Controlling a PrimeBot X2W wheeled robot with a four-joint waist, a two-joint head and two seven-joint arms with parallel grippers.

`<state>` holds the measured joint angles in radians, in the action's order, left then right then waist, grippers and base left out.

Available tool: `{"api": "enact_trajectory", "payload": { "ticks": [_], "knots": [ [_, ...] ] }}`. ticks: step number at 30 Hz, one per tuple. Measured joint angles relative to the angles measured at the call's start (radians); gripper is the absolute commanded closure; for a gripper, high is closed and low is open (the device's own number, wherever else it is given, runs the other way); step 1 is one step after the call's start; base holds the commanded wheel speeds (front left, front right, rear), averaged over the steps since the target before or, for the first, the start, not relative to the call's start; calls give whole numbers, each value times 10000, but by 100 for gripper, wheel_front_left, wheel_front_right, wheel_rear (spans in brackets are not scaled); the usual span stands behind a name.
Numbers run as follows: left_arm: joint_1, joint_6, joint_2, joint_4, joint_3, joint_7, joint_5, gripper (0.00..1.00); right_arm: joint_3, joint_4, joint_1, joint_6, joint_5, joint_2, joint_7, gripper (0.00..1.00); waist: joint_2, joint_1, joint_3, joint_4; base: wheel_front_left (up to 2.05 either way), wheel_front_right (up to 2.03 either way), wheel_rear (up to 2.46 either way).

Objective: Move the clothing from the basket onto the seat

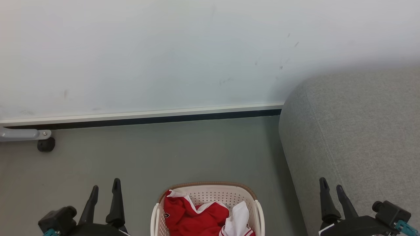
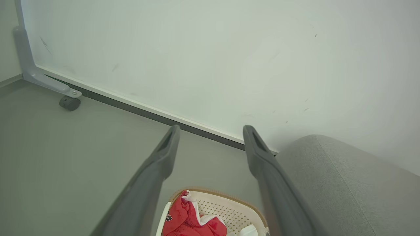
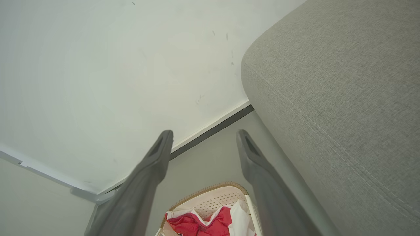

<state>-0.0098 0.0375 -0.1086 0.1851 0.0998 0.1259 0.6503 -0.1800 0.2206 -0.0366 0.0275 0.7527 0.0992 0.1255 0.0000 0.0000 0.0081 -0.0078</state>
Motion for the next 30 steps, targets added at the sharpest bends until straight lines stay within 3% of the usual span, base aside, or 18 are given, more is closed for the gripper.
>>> {"api": "enact_trajectory", "payload": {
  "ticks": [30],
  "knots": [
    [613, 694, -12, -454, -31, 978, -3948, 0, -984, -426, 55, 437, -3482, 313, 978, 0, 0, 0, -88, -62, 0, 0, 0]
  ]
}}
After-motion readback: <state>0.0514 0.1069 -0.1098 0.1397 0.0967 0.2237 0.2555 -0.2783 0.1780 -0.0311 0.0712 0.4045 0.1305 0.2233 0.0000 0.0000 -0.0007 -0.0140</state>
